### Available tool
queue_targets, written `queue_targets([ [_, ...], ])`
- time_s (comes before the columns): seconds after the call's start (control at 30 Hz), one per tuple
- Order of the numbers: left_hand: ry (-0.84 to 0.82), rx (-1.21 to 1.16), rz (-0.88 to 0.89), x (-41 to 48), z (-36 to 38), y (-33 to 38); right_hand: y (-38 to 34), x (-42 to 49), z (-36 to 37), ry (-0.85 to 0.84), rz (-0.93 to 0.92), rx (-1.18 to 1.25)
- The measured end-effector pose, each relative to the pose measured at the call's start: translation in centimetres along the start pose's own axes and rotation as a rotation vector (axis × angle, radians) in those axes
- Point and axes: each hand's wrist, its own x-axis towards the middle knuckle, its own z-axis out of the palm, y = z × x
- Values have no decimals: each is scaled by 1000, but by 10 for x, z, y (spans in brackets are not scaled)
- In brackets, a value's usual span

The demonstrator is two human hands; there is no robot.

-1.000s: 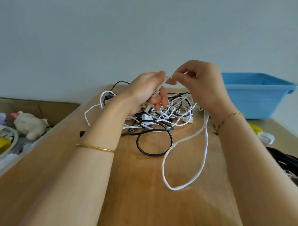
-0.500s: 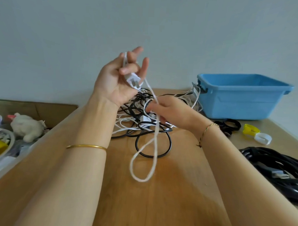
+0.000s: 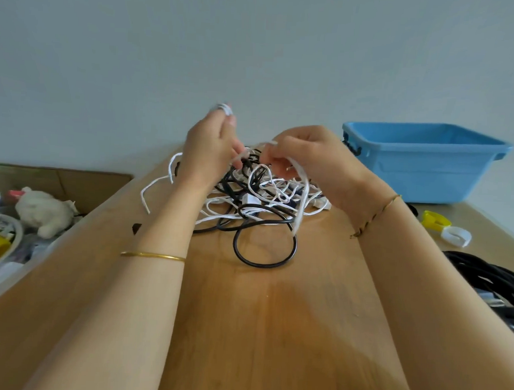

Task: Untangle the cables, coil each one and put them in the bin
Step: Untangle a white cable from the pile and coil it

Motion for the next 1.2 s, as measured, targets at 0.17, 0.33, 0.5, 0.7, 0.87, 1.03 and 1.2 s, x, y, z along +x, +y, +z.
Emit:
queue_targets([
  [0.17, -446, -63, -86, -7, 1, 26, 11, 9, -8, 276, -9, -160],
  [0.33, -672, -580, -226, -7, -10, 35, 12, 13, -11, 374, -166, -414],
  [0.5, -817, -915, -311, -3, -19, 28, 15, 9, -14, 306, -104, -276],
  [0.7, -940, -1813, -447, 15, -31, 6, 37, 4, -14, 232, 50, 110],
  [0.87, -104, -2126, -543, 15, -34, 4, 51, 8, -5, 173, 49, 199],
  [1.03, 286, -2093, -425, 21, -39, -11, 55, 7, -13, 226, 117, 100],
  [1.2, 503, -1810, -398, 21, -37, -21, 33, 1, -17, -54, 141, -138],
])
